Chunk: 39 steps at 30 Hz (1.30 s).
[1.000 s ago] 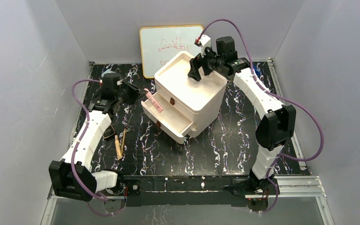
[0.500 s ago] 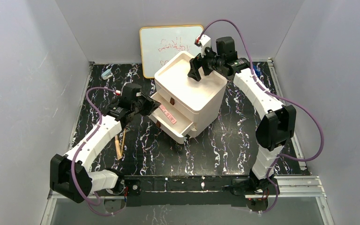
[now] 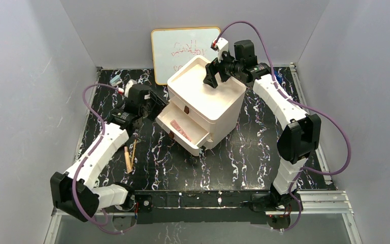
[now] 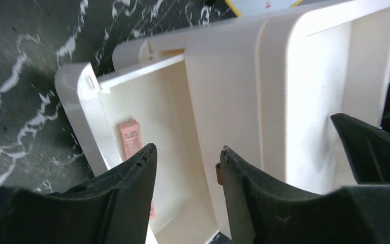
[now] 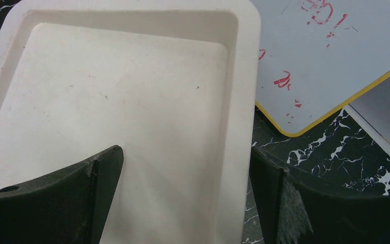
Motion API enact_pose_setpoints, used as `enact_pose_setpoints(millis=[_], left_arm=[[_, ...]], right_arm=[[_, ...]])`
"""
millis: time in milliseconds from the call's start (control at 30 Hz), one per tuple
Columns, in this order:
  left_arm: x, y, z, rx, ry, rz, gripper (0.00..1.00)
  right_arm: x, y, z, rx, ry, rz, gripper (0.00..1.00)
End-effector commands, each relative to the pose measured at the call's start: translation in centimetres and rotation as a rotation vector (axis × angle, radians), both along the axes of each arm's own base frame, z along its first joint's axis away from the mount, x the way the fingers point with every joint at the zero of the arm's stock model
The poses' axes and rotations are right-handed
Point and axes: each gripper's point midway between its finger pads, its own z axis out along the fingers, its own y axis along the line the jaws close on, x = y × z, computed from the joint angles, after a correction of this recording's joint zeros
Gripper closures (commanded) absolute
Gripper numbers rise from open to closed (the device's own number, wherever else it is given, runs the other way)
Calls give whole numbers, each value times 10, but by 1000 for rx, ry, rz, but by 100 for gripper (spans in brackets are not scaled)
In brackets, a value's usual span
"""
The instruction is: Organize the makeup
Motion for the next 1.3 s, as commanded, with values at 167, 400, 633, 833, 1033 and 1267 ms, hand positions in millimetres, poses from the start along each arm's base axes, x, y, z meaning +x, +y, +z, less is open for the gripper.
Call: enact_pose_setpoints(millis=[167,400,633,833,1033,1267], left_arm=[[-32,94,16,286,31,71,44],[-61,151,-45,450,282,-16,39],[-76,173,-102,602,503,-132,37],[-80,201,-124,672,595,-160,35],[-79,203,-146,606,636,-183,45],[-82,182,-171,478,688,-271,54]], right_arm=[[-38,-9,-101,-131,344,-10,0],[-38,-8,-98,-124,341,-6,0],[-39,-3,-97,-116,347,10,0],[-41,-6,-99,-120,343,4,0],[-41,-6,-100,-124,343,1,0],[-39,-5,-100,-121,344,4,0]])
